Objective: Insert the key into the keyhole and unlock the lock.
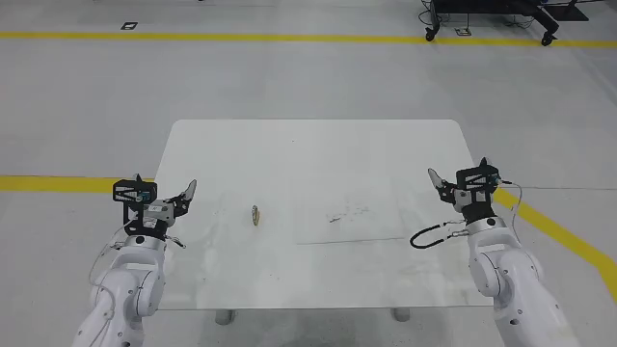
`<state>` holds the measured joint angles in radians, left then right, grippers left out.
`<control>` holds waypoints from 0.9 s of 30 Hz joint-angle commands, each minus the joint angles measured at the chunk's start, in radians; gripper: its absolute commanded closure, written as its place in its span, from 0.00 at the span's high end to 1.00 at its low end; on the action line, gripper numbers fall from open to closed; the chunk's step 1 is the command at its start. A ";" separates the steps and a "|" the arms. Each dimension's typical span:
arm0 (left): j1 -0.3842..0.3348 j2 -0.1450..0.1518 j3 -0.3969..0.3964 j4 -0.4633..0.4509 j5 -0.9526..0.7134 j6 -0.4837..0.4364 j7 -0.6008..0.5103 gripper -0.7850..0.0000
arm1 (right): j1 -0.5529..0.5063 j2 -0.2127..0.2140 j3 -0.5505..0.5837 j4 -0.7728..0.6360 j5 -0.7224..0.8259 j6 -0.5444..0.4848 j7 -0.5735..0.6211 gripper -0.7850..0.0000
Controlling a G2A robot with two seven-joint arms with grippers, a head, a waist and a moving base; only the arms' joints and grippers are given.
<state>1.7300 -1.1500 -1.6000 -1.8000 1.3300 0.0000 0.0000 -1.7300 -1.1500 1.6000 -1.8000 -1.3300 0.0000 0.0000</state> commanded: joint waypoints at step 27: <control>0.000 0.000 0.000 0.000 0.000 0.000 0.000 1.00 | 0.233 -0.023 -0.337 0.184 -0.178 -0.268 0.166 1.00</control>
<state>1.7300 -1.1500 -1.6000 -1.8000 1.3300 0.0000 0.0000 -1.4972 -1.1735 1.2633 -1.6162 -1.5078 -0.2675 0.1660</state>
